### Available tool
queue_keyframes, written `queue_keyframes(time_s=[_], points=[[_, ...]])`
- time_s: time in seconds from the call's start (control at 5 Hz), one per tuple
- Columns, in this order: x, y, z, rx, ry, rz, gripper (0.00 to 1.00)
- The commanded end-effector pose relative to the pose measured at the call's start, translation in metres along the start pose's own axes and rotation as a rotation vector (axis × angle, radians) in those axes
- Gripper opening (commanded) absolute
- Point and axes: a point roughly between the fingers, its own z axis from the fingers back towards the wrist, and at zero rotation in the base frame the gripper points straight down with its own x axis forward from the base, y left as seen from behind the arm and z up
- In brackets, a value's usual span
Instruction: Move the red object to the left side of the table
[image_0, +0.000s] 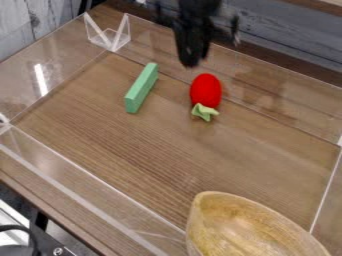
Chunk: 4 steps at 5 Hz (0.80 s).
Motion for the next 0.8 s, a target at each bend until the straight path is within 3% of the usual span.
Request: queue_keyframes(time_s=[0.0, 0.6], points=[[0.008, 0.028, 0.027, 0.008, -0.073, 0.038, 0.00], [0.013, -0.011, -0.020, 0.022, -0.054, -0.013, 0.00]])
